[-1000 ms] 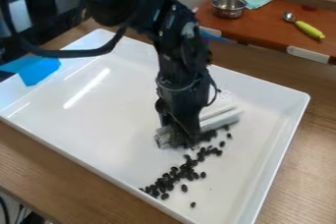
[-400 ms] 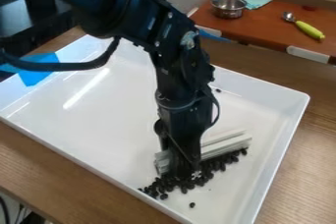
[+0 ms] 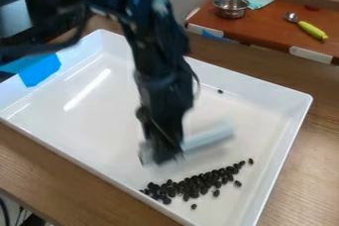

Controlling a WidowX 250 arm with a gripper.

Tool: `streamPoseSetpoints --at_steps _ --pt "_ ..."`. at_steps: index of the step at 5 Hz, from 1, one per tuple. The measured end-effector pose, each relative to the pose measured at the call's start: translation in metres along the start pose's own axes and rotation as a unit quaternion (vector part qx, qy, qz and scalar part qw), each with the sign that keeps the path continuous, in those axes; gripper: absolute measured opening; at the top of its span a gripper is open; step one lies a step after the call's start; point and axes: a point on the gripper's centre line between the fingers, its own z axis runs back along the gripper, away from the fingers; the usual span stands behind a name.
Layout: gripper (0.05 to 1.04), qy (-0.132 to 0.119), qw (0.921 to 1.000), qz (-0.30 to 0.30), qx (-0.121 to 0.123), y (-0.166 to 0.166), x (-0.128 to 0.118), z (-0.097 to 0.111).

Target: Sweep into pile

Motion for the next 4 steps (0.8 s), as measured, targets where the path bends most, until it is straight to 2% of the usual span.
streamPoseSetpoints --at_steps 1,2,3,4 --pt "0.378 -0.022 0.9991 0.034 -0.011 0.030 0.003 0.023" --pt "0.378 -0.044 0.9965 0.071 -0.006 0.073 -0.007 0.050" --pt "0.378 -0.033 0.9952 0.092 -0.003 0.103 -0.016 0.049" --pt "0.378 -0.013 0.9944 0.104 0.003 0.117 -0.016 0.039"
